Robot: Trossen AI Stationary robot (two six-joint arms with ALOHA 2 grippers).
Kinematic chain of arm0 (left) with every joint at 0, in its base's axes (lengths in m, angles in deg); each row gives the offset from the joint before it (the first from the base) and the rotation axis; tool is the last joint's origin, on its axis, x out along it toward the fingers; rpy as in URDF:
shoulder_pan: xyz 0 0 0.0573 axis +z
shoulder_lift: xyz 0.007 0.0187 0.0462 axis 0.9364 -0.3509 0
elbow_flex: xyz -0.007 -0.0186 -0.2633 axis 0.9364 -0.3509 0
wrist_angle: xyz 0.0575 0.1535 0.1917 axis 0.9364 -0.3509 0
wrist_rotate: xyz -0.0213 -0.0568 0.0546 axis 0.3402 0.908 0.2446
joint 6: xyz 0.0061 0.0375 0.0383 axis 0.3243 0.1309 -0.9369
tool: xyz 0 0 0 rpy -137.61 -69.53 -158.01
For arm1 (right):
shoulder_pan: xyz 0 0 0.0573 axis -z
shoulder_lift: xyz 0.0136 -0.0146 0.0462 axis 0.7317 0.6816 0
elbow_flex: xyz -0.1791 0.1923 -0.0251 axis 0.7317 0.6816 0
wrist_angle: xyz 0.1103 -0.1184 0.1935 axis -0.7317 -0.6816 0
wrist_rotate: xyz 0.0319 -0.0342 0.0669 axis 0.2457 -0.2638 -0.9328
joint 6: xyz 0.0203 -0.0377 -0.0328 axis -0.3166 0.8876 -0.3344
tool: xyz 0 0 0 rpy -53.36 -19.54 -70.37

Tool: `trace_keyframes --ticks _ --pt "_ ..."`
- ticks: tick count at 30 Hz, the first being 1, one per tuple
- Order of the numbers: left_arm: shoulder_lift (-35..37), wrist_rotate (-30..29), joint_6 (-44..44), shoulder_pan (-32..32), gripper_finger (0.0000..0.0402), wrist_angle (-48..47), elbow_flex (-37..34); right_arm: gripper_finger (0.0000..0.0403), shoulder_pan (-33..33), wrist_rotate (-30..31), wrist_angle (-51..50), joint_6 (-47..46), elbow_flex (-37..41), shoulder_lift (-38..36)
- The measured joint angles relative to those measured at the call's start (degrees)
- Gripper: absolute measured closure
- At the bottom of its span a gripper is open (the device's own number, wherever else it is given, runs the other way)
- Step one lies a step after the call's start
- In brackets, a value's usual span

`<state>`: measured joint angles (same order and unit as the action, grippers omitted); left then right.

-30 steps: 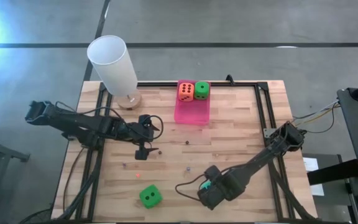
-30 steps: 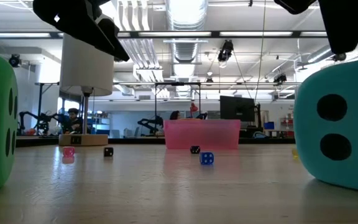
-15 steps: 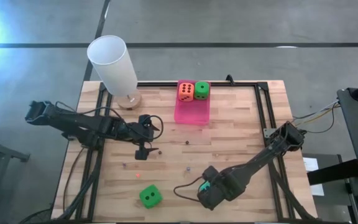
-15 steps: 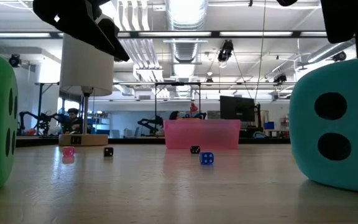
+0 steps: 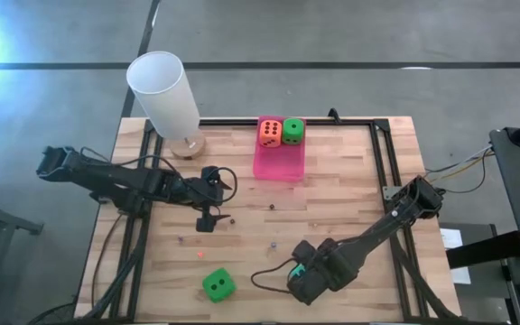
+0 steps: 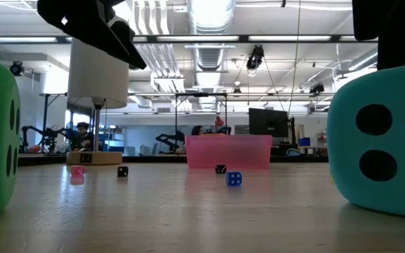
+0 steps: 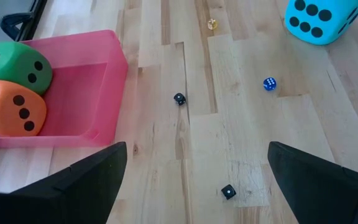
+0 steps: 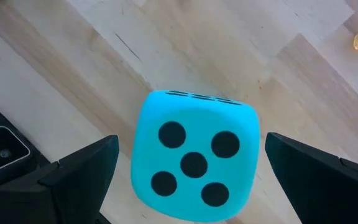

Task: Pick & Place Dice
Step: Put the big blue dice into the red container

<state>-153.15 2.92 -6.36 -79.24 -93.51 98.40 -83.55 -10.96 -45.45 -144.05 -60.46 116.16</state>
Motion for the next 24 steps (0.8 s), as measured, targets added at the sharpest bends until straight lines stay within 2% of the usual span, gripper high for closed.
trace_keyframes --ticks 18,24 --pt "0.00 0.02 0.00 0.00 0.0009 0.00 0.00 0.0003 -0.47 -0.56 0.16 -1.36 1.10 0.02" --pt "0.00 0.02 -0.01 0.00 0.0011 0.00 0.00 0.0003 -0.47 -1.10 4.09 -1.08 3.34 0.04"
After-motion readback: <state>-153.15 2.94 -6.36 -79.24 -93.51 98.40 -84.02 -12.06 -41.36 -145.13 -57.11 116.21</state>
